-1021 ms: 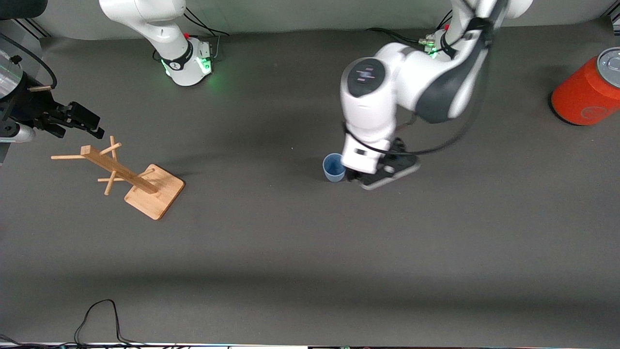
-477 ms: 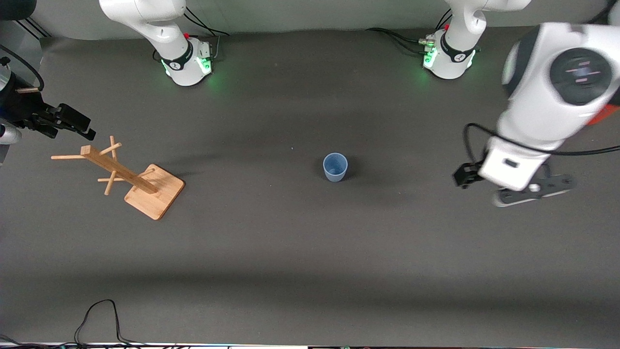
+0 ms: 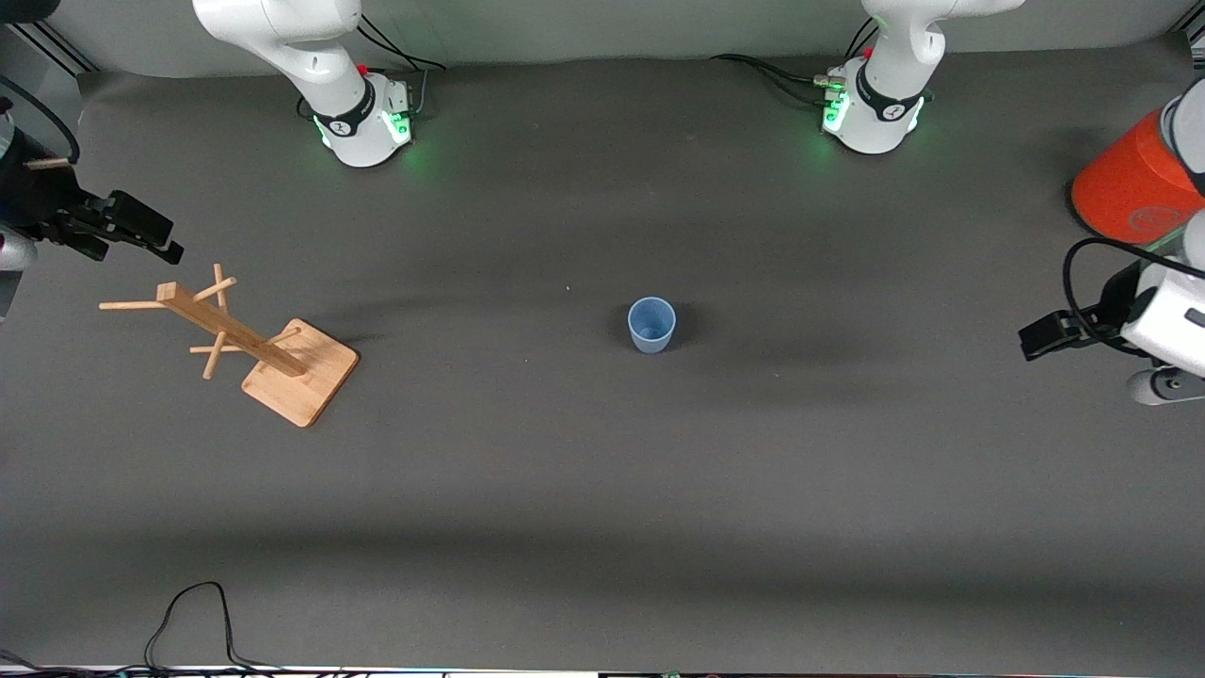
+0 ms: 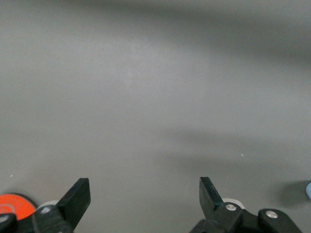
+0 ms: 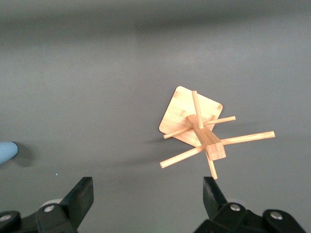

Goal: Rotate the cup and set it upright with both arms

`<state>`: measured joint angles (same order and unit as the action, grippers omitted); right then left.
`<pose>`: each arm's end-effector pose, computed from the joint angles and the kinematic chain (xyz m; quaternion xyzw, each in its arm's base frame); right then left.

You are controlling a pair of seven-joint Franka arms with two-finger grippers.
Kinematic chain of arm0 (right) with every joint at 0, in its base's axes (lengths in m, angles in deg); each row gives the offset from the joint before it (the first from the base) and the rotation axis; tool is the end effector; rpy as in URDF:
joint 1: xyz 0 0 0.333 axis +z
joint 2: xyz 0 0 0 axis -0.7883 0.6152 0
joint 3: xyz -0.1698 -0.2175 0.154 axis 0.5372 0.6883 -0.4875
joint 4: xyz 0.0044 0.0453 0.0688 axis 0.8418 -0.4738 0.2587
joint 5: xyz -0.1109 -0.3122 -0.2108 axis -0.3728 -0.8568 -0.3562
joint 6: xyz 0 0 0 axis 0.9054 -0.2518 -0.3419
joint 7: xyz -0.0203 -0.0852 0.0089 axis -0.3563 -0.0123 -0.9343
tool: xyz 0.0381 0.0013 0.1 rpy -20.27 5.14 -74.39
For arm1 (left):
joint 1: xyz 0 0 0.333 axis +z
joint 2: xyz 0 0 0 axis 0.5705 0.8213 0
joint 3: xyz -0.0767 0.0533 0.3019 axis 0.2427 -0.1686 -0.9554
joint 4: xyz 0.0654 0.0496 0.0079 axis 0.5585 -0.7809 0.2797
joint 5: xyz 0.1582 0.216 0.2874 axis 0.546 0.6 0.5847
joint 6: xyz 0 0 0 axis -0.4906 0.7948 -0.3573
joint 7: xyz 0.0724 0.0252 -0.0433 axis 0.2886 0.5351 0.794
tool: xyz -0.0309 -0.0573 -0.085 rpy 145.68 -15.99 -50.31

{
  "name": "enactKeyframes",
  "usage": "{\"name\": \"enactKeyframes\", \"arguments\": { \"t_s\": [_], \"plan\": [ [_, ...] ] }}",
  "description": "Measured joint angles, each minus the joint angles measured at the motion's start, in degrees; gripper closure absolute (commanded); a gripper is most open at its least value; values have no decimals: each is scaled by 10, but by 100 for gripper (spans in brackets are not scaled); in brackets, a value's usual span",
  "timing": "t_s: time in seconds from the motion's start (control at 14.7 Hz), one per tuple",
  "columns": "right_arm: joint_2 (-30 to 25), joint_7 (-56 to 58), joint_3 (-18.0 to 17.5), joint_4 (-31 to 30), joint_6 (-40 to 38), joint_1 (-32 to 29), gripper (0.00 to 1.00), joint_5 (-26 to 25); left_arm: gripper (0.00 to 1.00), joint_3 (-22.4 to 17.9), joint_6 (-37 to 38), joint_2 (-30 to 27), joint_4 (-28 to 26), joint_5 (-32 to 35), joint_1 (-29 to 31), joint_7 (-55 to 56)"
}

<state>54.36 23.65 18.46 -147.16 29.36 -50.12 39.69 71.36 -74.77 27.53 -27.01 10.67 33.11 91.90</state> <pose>0.5204 0.0095 0.6435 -0.9979 0.0579 -0.0175 0.0212 0.6136 -0.0116 0.5655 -0.9962 -0.0757 0.0067 0.0416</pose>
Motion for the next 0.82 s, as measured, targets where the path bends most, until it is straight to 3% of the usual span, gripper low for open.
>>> {"name": "enactKeyframes", "arguments": {
  "t_s": [0.2, 0.82],
  "plan": [
    [0, 4, 0, 1, 0, 0, 0, 0, 0, -82, 26, -19, 0, -4, -68, -18],
    [4, 40, 0, 1, 0, -1, 0, -1, 0, -96, 50, -47, -11, -54, -70, -30]
  ]
}}
